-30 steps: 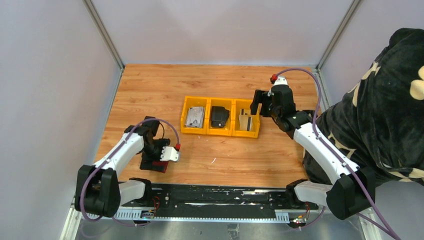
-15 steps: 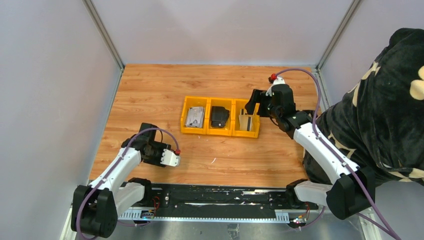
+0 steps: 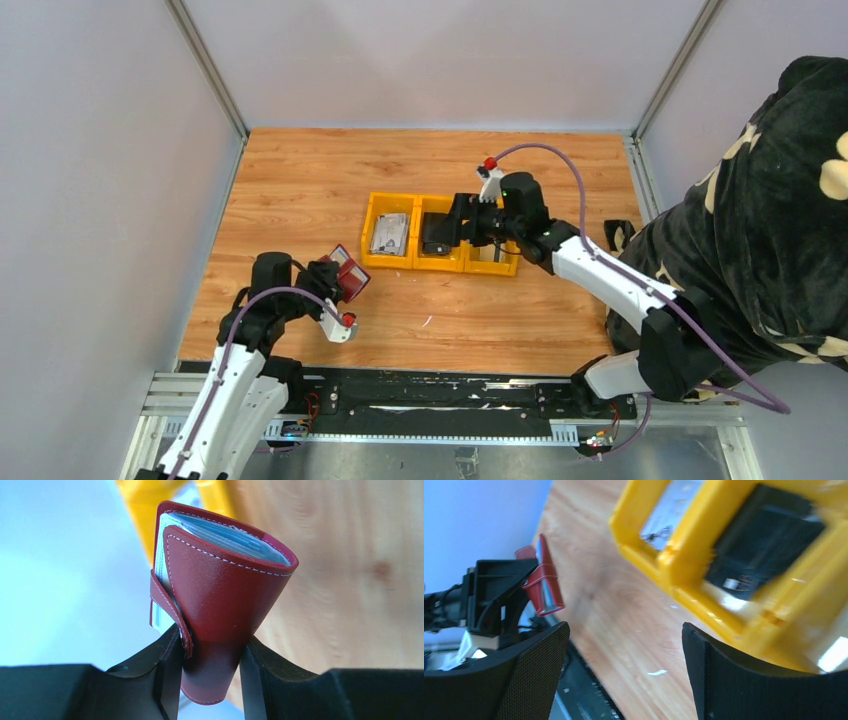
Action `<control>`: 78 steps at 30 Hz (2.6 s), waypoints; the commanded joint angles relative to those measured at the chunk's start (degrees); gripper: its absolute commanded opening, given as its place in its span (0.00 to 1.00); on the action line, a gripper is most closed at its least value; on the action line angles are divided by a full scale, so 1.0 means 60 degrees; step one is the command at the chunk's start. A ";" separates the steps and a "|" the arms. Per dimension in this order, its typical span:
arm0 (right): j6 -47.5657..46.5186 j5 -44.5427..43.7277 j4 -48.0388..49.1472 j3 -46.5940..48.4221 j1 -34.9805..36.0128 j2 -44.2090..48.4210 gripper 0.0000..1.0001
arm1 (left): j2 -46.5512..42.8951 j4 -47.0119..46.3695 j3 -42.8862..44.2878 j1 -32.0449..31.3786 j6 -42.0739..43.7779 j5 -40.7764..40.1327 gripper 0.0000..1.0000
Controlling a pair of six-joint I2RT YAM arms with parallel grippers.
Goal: Take the credit cards out of the card holder
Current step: Pick up the card holder from the corner of the board.
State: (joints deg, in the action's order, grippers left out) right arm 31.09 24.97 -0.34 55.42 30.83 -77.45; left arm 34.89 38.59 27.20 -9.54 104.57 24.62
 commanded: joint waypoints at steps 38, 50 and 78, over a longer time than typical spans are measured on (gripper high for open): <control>-0.0131 0.0455 0.1367 0.2974 0.3996 -0.2139 0.14 | -0.0512 -0.2220 0.2124 -0.0182 0.1556 0.3334 0.75; -0.0994 0.2983 0.2254 0.1283 0.2597 -0.0595 0.10 | 0.0160 -0.1717 0.4080 -0.0195 -0.5755 0.2645 1.00; -0.1665 0.7705 0.2039 0.2325 0.2689 -0.0014 0.18 | 0.4171 0.5214 0.9673 -0.0500 -1.2252 0.8747 0.86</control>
State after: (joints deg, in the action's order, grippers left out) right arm 22.39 68.27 12.12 65.78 44.60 -76.29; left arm 61.45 68.34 85.62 -11.46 31.44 73.89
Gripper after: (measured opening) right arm 0.202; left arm 0.884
